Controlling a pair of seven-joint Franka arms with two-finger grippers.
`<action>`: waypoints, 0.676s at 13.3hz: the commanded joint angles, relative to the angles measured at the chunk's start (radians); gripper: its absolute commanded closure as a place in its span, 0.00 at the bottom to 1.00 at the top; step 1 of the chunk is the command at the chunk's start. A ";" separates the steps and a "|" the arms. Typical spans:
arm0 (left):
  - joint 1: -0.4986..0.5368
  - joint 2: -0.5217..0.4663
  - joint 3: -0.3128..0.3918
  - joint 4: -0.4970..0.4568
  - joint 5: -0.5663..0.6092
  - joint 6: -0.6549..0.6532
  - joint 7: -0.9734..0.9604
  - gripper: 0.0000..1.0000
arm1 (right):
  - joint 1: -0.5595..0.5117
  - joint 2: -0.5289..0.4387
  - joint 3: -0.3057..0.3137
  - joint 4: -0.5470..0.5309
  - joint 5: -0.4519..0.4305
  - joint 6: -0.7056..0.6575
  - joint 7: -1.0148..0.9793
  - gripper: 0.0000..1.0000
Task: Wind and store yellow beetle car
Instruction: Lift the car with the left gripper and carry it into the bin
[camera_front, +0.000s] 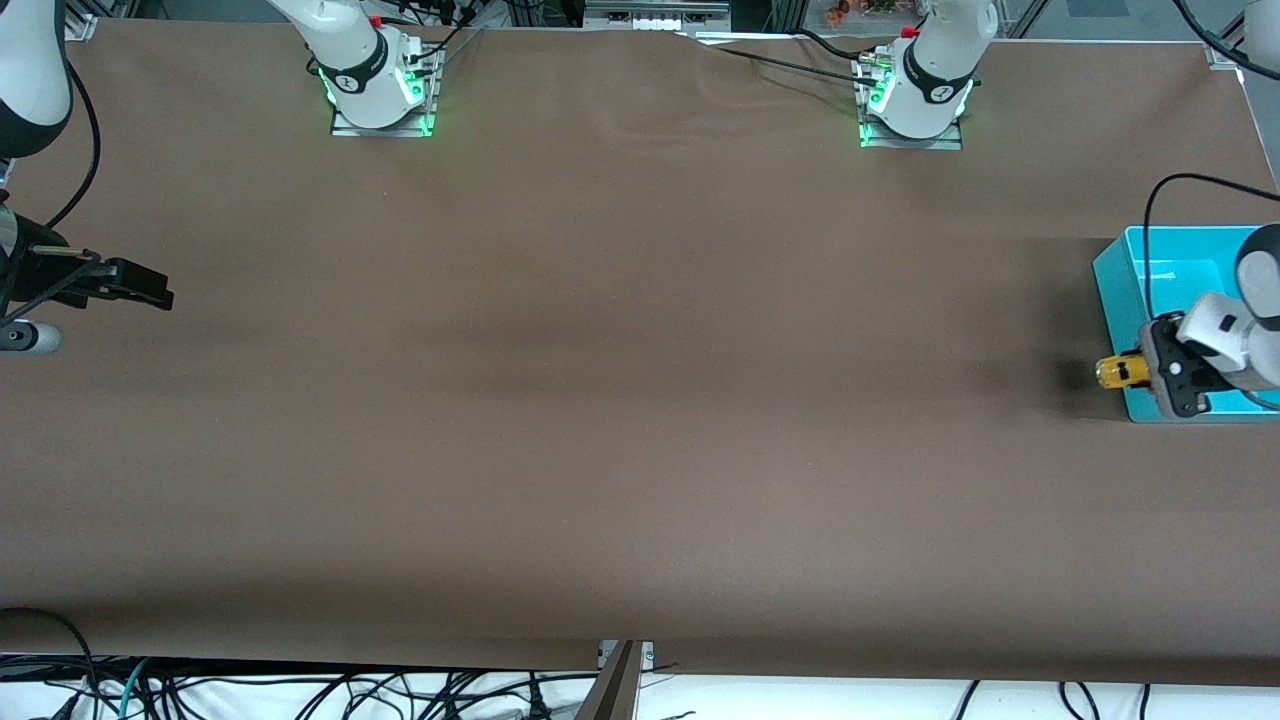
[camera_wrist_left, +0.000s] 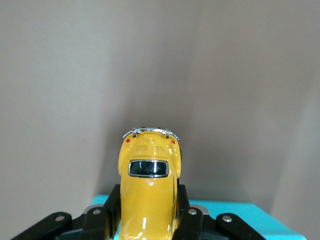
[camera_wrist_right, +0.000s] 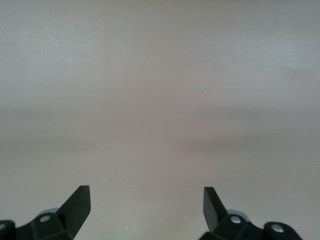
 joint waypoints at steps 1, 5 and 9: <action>0.099 -0.004 0.018 0.003 0.058 -0.020 0.166 1.00 | -0.003 -0.005 0.001 0.001 0.014 0.004 0.008 0.00; 0.228 0.039 0.018 -0.024 0.125 0.026 0.203 1.00 | -0.002 -0.011 0.002 0.001 0.007 0.008 0.010 0.00; 0.324 0.099 0.017 -0.105 0.125 0.184 0.296 1.00 | -0.003 -0.009 0.001 0.002 0.013 0.011 0.023 0.00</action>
